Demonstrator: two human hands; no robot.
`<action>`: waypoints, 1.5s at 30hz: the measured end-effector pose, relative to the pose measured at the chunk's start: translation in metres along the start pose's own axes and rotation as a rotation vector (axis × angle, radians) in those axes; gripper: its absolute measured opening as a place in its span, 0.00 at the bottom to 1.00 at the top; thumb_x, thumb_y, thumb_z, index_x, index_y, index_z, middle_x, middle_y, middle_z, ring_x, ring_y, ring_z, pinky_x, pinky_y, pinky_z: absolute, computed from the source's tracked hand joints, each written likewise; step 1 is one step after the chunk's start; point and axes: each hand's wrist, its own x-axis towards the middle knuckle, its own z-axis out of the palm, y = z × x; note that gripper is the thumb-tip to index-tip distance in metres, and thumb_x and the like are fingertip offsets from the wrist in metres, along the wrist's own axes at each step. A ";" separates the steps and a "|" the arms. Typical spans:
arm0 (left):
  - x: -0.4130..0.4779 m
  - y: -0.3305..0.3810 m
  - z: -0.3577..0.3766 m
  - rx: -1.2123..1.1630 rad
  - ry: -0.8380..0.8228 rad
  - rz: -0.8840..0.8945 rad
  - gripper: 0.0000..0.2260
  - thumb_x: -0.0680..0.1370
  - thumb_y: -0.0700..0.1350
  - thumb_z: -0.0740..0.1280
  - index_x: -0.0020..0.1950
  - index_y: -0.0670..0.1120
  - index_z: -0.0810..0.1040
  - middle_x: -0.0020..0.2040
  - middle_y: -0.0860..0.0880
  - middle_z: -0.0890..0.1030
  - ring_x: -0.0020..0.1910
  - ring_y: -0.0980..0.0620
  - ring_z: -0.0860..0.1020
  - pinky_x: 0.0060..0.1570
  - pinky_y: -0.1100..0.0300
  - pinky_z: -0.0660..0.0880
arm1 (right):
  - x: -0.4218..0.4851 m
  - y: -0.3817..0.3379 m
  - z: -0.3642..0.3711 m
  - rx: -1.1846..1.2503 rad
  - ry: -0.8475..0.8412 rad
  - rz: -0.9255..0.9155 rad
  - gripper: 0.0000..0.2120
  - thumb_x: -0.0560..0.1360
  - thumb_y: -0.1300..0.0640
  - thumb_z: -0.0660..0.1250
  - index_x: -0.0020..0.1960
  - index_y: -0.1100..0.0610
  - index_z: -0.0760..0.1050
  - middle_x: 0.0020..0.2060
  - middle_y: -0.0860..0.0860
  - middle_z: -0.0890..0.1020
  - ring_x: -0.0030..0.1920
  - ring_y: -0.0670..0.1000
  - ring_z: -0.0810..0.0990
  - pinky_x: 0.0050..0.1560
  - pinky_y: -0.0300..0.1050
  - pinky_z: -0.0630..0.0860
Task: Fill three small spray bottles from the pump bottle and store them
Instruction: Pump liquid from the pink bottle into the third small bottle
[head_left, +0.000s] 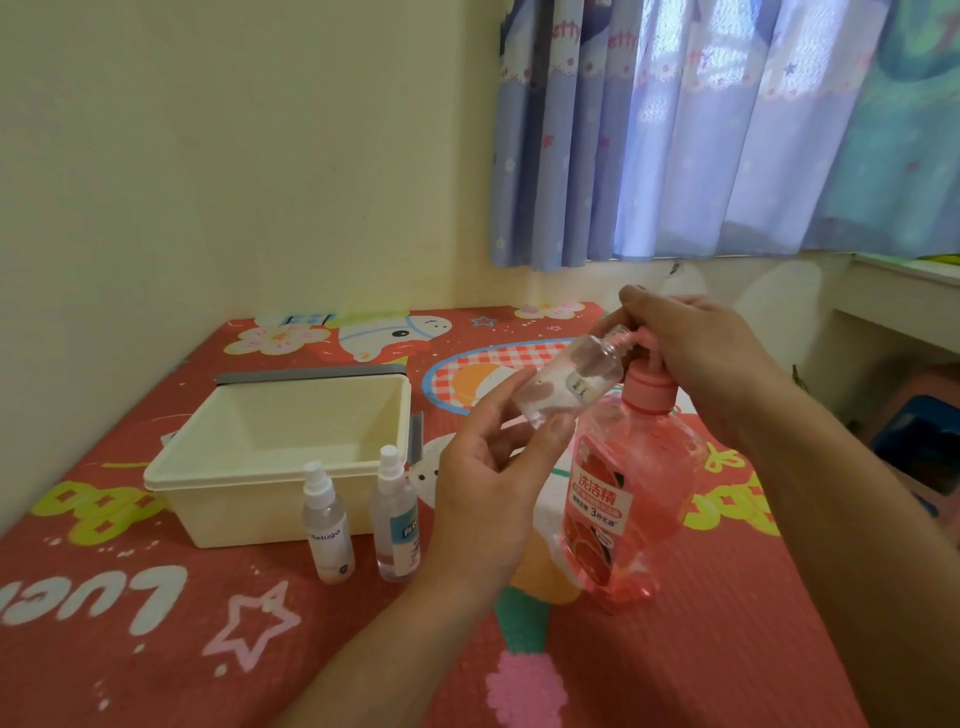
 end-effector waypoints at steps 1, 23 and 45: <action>0.000 0.000 0.000 0.006 0.002 -0.001 0.22 0.70 0.51 0.75 0.63 0.56 0.78 0.54 0.56 0.84 0.55 0.55 0.82 0.55 0.56 0.79 | 0.000 -0.002 0.000 -0.007 -0.004 -0.001 0.22 0.82 0.52 0.60 0.36 0.59 0.84 0.31 0.53 0.84 0.31 0.47 0.79 0.36 0.38 0.75; -0.002 0.000 0.001 -0.014 0.003 0.007 0.20 0.71 0.48 0.75 0.62 0.55 0.78 0.52 0.56 0.85 0.52 0.55 0.82 0.52 0.61 0.79 | -0.001 -0.005 -0.002 0.003 -0.041 -0.008 0.14 0.77 0.63 0.61 0.39 0.60 0.83 0.33 0.57 0.83 0.32 0.51 0.78 0.37 0.43 0.77; -0.003 0.004 0.002 -0.035 -0.018 0.005 0.17 0.74 0.43 0.71 0.61 0.55 0.78 0.48 0.58 0.85 0.48 0.59 0.83 0.48 0.65 0.78 | -0.008 -0.013 -0.001 -0.054 0.012 0.014 0.16 0.79 0.64 0.58 0.35 0.59 0.77 0.19 0.45 0.77 0.21 0.40 0.72 0.23 0.29 0.67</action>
